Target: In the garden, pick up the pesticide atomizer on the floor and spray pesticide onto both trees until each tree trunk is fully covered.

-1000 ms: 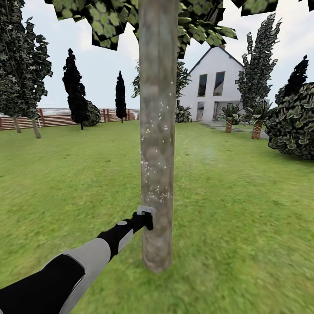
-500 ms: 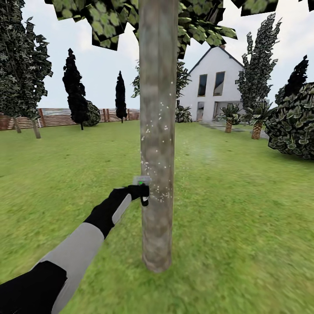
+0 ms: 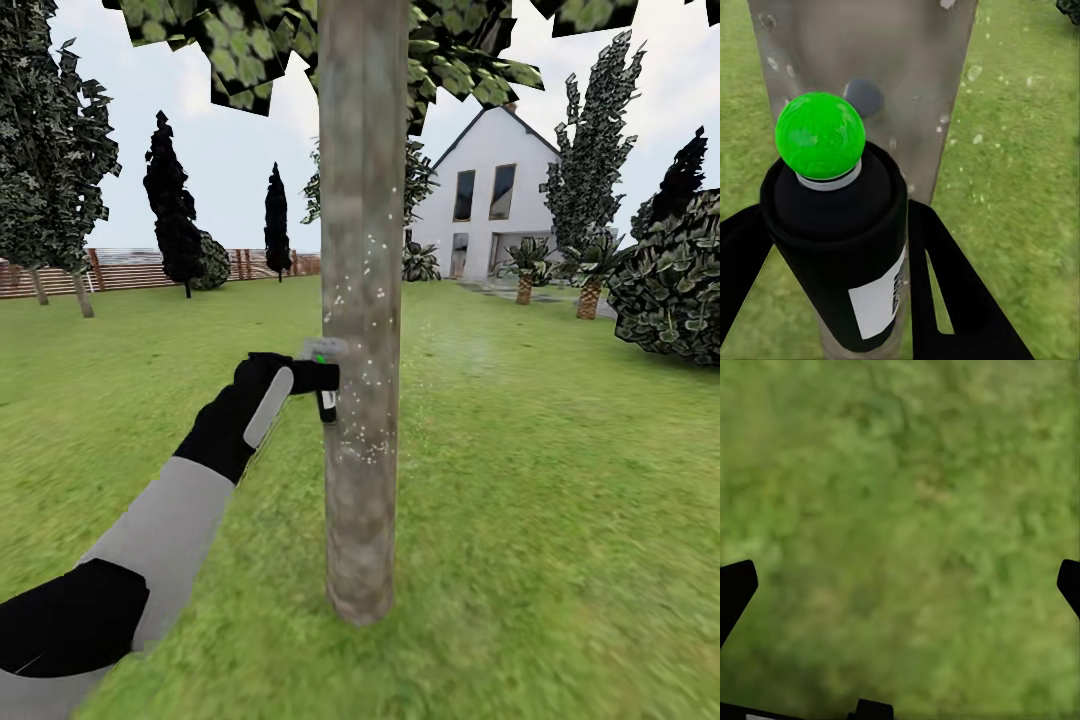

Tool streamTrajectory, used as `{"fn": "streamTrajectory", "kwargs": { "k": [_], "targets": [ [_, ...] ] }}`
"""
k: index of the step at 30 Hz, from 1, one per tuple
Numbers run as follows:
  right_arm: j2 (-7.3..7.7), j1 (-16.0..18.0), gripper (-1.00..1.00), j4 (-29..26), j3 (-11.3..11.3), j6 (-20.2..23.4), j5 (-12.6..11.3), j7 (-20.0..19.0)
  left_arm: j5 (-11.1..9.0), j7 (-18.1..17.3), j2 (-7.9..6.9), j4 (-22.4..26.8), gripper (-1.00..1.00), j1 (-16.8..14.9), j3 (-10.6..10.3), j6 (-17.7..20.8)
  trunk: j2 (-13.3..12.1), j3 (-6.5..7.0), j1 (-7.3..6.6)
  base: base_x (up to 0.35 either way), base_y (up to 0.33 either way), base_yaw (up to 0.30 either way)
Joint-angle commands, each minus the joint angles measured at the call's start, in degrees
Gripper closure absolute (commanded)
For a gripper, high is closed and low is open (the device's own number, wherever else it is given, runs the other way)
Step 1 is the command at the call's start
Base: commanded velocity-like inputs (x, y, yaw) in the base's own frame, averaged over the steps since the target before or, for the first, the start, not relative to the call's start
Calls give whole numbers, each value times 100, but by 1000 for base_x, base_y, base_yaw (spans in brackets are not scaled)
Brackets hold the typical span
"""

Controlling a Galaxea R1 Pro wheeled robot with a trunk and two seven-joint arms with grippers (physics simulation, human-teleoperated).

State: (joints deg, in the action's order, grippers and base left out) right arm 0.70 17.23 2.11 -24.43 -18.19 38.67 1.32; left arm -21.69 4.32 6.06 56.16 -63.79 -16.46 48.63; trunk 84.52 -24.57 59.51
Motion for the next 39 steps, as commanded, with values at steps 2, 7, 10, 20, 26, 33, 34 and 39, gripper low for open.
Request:
{"fn": "streamTrajectory", "kwargs": {
  "k": [2, 7, 10, 20, 26, 33, 34, 39],
  "targets": [
    [0, 0, -100, 0, 0, 0, 0, 0, -11, 6, 0, -12, 100, -247, 80, 109, 0, -1, 0, 0, 0, 0],
    [0, 0, -100, 0, 0, 0, 0, 0, -11, 15, 0, -43, 100, -586, 119, 221, 0, -1, 0, 0, 0, 0],
    [0, 0, -100, 0, 0, 0, 0, 0, -4, 212, 0, -58, 100, -880, 379, 636, 0, -1, 0, 0, 0, 0],
    [0, 0, -100, 4, 0, 0, 0, 0, -2, 249, -10, -1412, 100, -2699, 461, 734, 0, -1, 0, 0, 0, 0],
    [0, 0, -100, 3, 0, 0, 0, -1, -2, 250, -23, -1786, 100, -2785, 469, 726, 0, -1, 0, 0, 0, 0],
    [0, 0, -100, 6, 0, 0, 0, 0, -6, 249, -48, -2118, 100, -2788, 493, 702, 0, -1, 0, 0, 0, 0],
    [0, 0, -100, 8, 0, 0, 1, 0, -9, 243, -47, -2434, 100, -2788, 489, 635, 0, -1, 0, 0, 0, 0],
    [0, 0, -100, 9, 0, 0, 0, 0, -10, 225, -20, -3403, 100, -2788, 485, 36, 0, -1, 0, 0, 0, 0]
  ]
}}
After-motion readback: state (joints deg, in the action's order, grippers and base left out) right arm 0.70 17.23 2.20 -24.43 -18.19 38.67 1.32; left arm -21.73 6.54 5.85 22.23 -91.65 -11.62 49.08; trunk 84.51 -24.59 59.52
